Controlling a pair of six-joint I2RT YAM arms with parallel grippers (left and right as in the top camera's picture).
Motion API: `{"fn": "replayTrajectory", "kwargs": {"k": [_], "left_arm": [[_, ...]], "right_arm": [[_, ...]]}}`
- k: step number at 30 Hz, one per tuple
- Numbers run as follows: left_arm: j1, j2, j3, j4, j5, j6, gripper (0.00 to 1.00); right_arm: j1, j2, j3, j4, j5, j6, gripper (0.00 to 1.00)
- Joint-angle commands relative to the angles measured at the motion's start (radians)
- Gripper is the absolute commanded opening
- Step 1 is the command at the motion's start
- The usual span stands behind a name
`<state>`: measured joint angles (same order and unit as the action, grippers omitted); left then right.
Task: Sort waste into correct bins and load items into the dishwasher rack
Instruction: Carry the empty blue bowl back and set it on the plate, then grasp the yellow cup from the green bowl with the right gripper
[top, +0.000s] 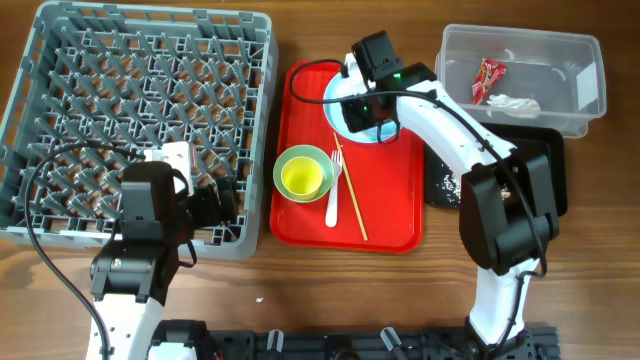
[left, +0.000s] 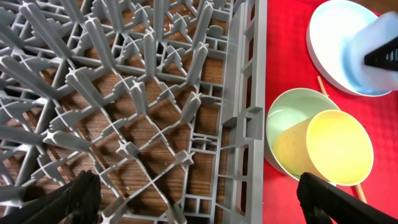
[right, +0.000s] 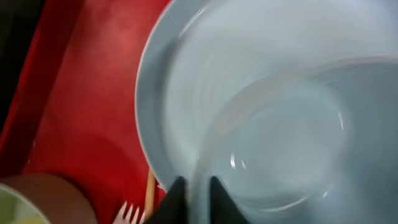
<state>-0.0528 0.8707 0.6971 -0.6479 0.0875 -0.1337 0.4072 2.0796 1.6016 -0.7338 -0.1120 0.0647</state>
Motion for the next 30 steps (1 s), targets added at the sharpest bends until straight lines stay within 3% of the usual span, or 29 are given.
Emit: {"fn": "replayTrajectory", "kwargs": {"k": [1, 3, 7, 17, 24, 30], "left_arm": [[0.005, 0.0, 0.018, 0.003, 0.013, -0.009, 1.0], [0.005, 0.0, 0.018, 0.003, 0.013, -0.009, 1.0], [0.005, 0.0, 0.018, 0.003, 0.013, -0.009, 1.0], [0.005, 0.0, 0.018, 0.003, 0.012, -0.009, 1.0], [0.005, 0.0, 0.018, 0.003, 0.013, -0.009, 1.0], [0.005, 0.0, 0.018, 0.002, 0.012, -0.009, 1.0]], "right_arm": [[0.001, 0.011, 0.014, -0.038, -0.068, -0.009, 0.41], [0.001, 0.009, 0.015, -0.056, -0.089, -0.008, 0.5], [-0.001, -0.022, 0.039, -0.09, -0.123, 0.019, 0.55], [0.005, -0.213, 0.121, -0.19, -0.251, 0.058, 0.56], [0.083, -0.201, 0.083, -0.307, -0.262, 0.083, 0.56], [0.17, -0.169, 0.014, -0.303, -0.139, 0.208, 0.56]]}}
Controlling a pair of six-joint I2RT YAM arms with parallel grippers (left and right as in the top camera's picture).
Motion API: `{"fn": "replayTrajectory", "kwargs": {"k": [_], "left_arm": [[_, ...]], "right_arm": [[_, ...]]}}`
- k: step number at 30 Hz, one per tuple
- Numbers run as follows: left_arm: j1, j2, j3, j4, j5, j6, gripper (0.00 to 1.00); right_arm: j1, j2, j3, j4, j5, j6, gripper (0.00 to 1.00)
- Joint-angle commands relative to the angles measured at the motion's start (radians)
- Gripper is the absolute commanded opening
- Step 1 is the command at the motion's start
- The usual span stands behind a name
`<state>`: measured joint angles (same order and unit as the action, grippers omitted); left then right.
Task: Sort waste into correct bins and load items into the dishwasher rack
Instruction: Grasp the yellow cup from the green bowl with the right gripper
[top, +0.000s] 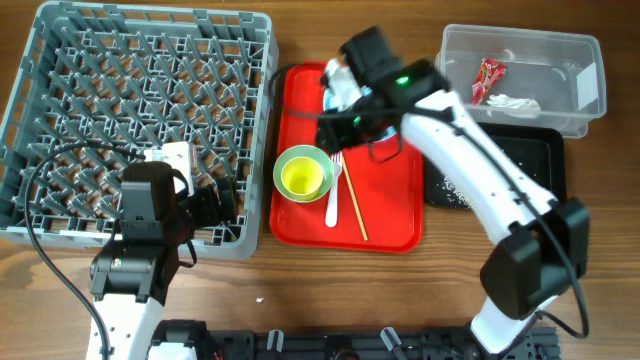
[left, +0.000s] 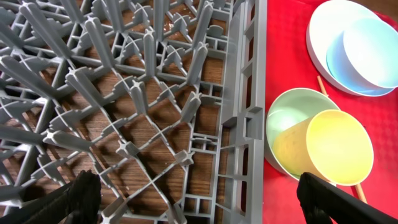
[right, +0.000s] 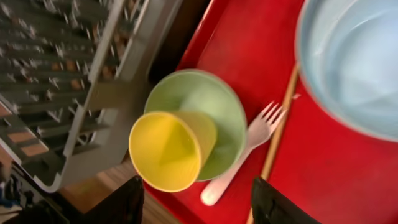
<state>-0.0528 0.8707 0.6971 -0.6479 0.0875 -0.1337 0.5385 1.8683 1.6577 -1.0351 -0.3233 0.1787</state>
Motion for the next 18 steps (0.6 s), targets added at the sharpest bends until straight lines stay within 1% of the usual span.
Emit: {"fn": "replayTrajectory", "kwargs": {"k": [1, 5, 7, 14, 18], "left_arm": [[0.005, 0.0, 0.018, 0.0, 0.012, -0.009, 1.0], [0.005, 0.0, 0.018, 0.0, 0.013, -0.009, 1.0], [0.005, 0.0, 0.018, 0.0, 0.012, -0.009, 1.0], [0.005, 0.0, 0.018, 0.0, 0.013, -0.009, 1.0], [0.005, 0.0, 0.018, 0.0, 0.013, -0.009, 1.0]], "right_arm": [[0.048, 0.053, -0.053, 0.003, 0.08, 0.113, 0.56], [0.067, 0.086, -0.089, 0.033, 0.081, 0.142, 0.54], [0.07, 0.101, -0.104, 0.052, 0.08, 0.166, 0.49], [0.085, 0.149, -0.112, 0.081, 0.076, 0.173, 0.35], [0.1, 0.159, -0.112, 0.089, 0.076, 0.189, 0.21]]}}
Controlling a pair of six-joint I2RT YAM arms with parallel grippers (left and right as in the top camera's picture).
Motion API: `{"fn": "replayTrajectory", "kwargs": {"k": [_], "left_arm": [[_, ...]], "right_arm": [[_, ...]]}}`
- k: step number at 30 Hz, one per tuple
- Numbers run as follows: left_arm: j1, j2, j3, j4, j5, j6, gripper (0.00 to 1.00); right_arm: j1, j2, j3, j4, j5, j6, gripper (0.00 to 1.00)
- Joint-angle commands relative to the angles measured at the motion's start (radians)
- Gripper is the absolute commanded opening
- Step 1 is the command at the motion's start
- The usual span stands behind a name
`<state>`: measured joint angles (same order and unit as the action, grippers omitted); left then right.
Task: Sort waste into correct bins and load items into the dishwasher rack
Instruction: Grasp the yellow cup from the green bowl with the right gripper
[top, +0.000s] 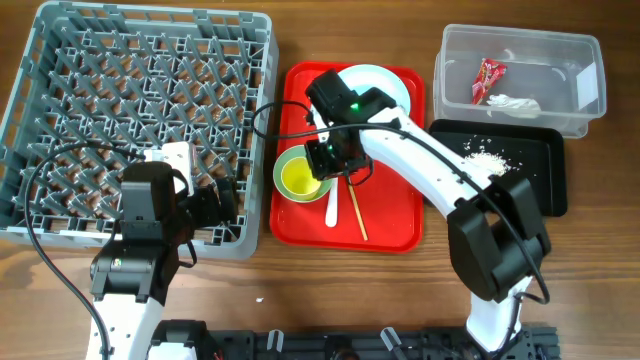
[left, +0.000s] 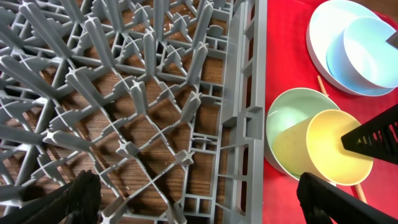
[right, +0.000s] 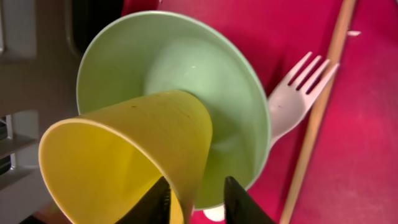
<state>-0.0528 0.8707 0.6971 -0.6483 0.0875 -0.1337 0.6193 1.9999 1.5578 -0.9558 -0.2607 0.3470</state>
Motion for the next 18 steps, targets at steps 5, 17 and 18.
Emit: {"fn": "replayTrajectory", "kwargs": {"k": [5, 17, 18], "left_arm": [[0.005, 0.0, 0.018, 0.0, 0.013, -0.009, 1.0], [0.005, 0.0, 0.018, 0.0, 0.013, -0.009, 1.0], [0.005, 0.0, 0.018, 0.0, 0.013, -0.009, 1.0]], "right_arm": [[0.024, 0.031, -0.012, 0.005, 0.014, 0.024, 0.12], [0.019, 0.027, 0.006, 0.003, 0.036, 0.074, 0.04], [0.009, 0.018, 0.019, -0.005, 0.037, 0.071, 0.04]]}}
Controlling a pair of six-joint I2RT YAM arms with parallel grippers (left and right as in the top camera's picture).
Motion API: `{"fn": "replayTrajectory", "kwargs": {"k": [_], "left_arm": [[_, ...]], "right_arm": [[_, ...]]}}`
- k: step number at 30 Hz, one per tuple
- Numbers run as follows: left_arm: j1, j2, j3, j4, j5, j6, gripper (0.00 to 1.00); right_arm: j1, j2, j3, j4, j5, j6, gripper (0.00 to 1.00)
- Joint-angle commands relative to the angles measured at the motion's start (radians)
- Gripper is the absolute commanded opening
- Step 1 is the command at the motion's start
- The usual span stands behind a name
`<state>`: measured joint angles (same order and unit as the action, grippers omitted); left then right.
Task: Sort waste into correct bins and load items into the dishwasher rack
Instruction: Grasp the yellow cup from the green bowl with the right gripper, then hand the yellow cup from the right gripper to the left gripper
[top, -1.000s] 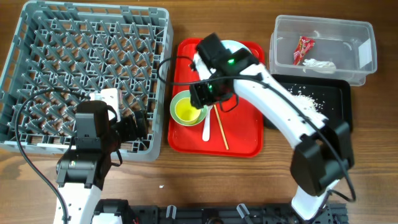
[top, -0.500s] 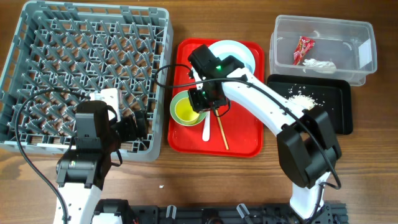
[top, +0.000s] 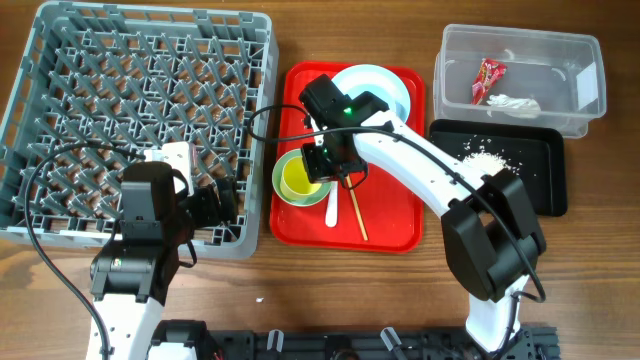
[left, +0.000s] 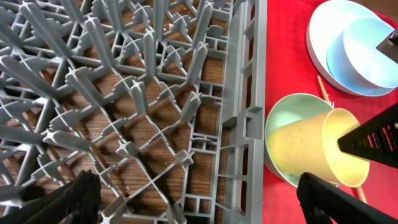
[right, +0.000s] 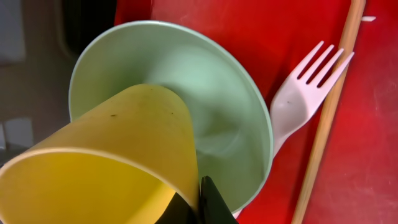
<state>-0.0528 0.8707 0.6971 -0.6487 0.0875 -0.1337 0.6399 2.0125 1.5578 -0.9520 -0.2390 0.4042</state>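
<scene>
A yellow cup (top: 297, 178) lies tilted inside a green bowl (top: 281, 172) on the red tray (top: 390, 200). My right gripper (top: 322, 165) is shut on the cup's wall (right: 112, 162) near its rim, one finger inside and one outside, fingertips meeting (right: 198, 196) over the bowl (right: 205, 81). The left wrist view shows the cup (left: 317, 149) leaning in the bowl (left: 283, 118). My left gripper (left: 199, 199) hangs open and empty over the near right corner of the grey dishwasher rack (top: 140, 100).
A white fork (top: 333, 205) and a wooden chopstick (top: 352, 205) lie on the tray beside the bowl. A white plate (left: 323, 31) holding a pale blue bowl (left: 373, 53) sits at the tray's back. Right of the tray are a clear bin (top: 520, 75) with wrappers and a black tray (top: 510, 165) with white crumbs.
My right gripper's fingers stood apart astride the yellow cup's wall and are now shut on it. The cup leans a little differently in the bowl. The left arm has not moved.
My right gripper was shut on the pale blue bowl over the white plate. Then the bowl lay on the plate and the gripper was open above the green bowl and cup. It then straddled the cup's wall, and now grips it.
</scene>
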Motion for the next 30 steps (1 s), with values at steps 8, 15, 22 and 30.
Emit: {"fn": "replayTrajectory", "kwargs": {"k": [8, 15, 22, 30], "left_arm": [[0.005, 0.0, 0.018, 0.008, 0.122, -0.01, 1.0], [0.005, 0.013, 0.018, 0.172, 0.426, -0.013, 1.0], [0.005, 0.093, 0.018, 0.417, 0.639, -0.147, 1.0], [0.005, 0.17, 0.018, 0.687, 0.939, -0.193, 1.0]], "right_arm": [[-0.143, -0.143, 0.117, -0.066, -0.027, -0.036, 0.04], [-0.313, -0.223, 0.117, -0.06, -0.4, -0.157, 0.04], [-0.351, -0.219, 0.116, -0.05, -0.772, -0.264, 0.04], [-0.342, -0.219, 0.116, -0.051, -0.993, -0.277, 0.04]]}}
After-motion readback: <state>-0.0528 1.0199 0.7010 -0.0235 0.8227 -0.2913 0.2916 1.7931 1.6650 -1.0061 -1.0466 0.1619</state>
